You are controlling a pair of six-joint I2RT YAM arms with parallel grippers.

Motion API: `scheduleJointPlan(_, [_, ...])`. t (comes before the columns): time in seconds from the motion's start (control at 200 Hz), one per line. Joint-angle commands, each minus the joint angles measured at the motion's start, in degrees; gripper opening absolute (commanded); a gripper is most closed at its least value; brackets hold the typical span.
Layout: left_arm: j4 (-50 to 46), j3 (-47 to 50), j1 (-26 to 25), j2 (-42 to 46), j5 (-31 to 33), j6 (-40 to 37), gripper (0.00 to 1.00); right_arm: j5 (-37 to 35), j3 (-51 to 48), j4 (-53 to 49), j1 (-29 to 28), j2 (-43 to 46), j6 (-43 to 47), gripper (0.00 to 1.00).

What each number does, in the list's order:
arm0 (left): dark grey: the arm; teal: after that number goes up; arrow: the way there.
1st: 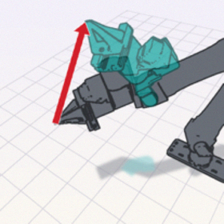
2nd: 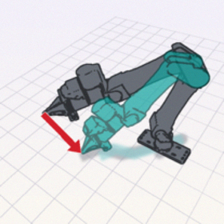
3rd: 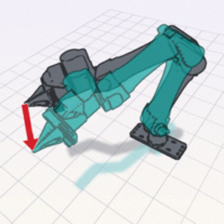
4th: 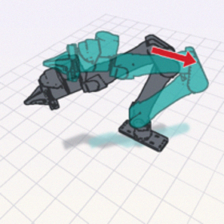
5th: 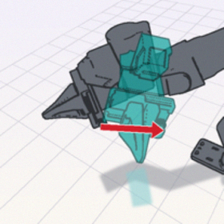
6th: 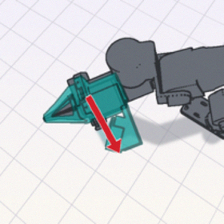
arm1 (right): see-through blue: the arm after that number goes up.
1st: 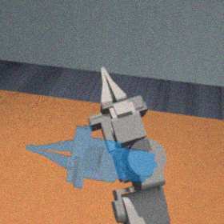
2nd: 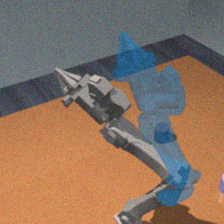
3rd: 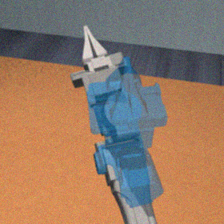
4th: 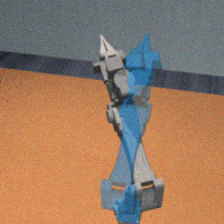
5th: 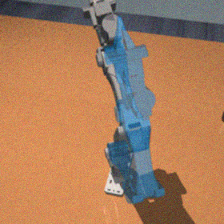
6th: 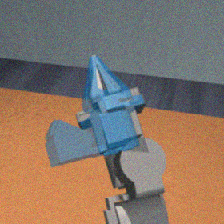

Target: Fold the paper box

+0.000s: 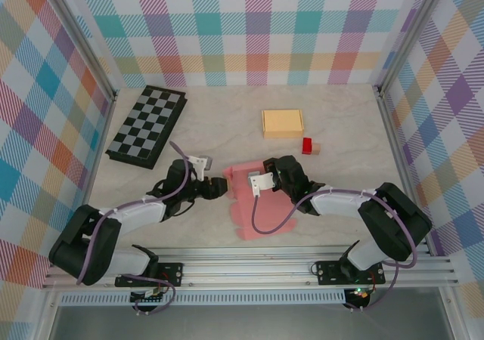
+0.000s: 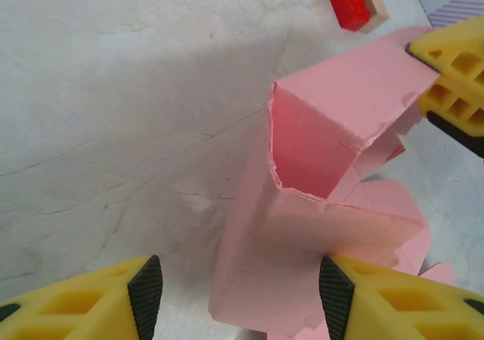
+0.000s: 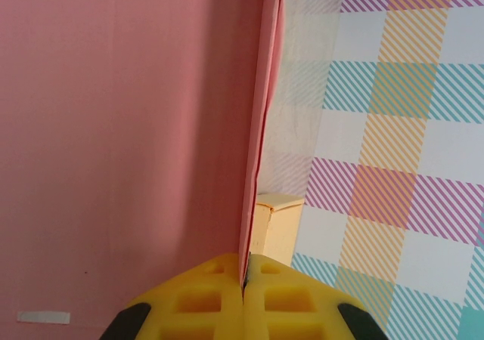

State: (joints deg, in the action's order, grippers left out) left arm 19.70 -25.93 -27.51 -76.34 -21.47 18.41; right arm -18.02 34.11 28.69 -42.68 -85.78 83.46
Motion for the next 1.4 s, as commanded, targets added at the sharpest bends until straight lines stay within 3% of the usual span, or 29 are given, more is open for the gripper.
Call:
scheduleJointPlan(0.0, [-0.7,-2.2,-2.4,-1.8,0.5,-3.4,0.58,-0.2,-1.3,1.3,-0.7,1.4,-0.4,0.0])
scheduleJointPlan(0.34, [-3.6,-6.1,-6.4,-5.6,5.7,-4.6,0.58,-0.4,-1.5,1.7,-1.4,1.0,-0.6,0.0])
scheduleJointPlan(0.58, [-5.3,-7.1,-6.7,-6.8,10.9,-3.9,0.59,-0.4,-1.4,1.3,-1.6,0.9,-0.5,0.0])
scheduleJointPlan(0.815, [-4.0,-8.0,-7.0,-6.4,8.0,-1.4,0.6,-0.8,-1.0,0.8,-1.7,0.5,-0.5,0.0])
scheduleJointPlan(1.09, [-4.8,-5.5,-8.3,1.0,2.7,-4.3,0.62,-2.6,-0.2,4.6,-1.7,-0.7,-2.0,0.0])
scheduleJointPlan(1.4, [-9.8,-7.0,-8.3,1.0,9.6,-6.9,0.61,-2.9,3.6,13.5,-1.7,-1.8,-0.9,0.0])
